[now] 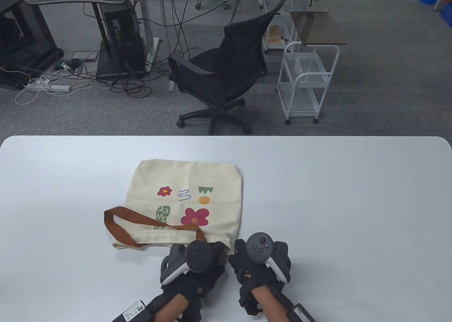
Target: Zip the canvas bag
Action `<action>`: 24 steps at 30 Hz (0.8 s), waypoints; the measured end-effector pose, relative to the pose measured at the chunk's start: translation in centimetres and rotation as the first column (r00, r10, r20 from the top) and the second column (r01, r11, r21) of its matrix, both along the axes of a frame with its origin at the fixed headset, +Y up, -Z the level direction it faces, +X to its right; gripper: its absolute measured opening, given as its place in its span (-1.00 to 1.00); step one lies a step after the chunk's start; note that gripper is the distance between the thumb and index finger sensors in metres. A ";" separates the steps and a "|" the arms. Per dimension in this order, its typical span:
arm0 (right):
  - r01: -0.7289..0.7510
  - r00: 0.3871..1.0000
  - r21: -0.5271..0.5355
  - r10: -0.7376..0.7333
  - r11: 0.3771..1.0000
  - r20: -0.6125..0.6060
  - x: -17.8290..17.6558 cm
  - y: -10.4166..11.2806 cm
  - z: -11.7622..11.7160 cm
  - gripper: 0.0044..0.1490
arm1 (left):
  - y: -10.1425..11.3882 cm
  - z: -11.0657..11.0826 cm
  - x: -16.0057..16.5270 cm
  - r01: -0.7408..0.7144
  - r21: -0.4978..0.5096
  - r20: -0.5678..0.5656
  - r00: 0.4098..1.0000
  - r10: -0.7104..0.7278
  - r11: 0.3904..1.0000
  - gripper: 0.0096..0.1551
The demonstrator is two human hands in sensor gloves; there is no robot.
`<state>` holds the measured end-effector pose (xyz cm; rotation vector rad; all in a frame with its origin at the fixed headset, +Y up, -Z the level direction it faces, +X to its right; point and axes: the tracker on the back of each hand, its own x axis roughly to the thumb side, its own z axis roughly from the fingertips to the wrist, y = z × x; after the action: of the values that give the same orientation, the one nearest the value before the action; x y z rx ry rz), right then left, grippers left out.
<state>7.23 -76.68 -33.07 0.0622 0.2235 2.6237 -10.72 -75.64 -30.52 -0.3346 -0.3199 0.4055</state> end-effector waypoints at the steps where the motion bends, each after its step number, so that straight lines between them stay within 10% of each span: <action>1: -0.034 0.999 0.002 0.034 0.999 -0.024 -0.3 0.0 -0.2 -0.32 | 0.0 0.0 0.0 0.001 -0.004 0.002 1.000 -0.001 1.000 -0.21; 11: 0.109 0.987 -0.015 -0.110 0.994 -0.120 -0.5 0.1 -0.2 -0.46 | 1.0 0.9 0.3 0.241 0.148 -0.108 0.968 -0.226 0.959 -0.28; 18: 0.370 0.898 -0.043 -0.369 0.928 -0.241 -0.1 -0.2 0.3 -0.47 | 0.7 -0.5 -2.9 -0.125 0.011 -0.180 0.976 0.125 0.992 -0.33; 24: 0.498 0.813 -0.062 -0.490 0.865 -0.315 0.4 0.0 0.5 -0.48 | -1.0 -2.6 -5.2 -0.440 -0.278 -0.049 0.894 0.445 0.854 -0.23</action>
<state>7.59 -76.69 -32.55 0.4947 0.2485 2.0775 -15.91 -76.67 -33.11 -0.5477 -0.3571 0.9115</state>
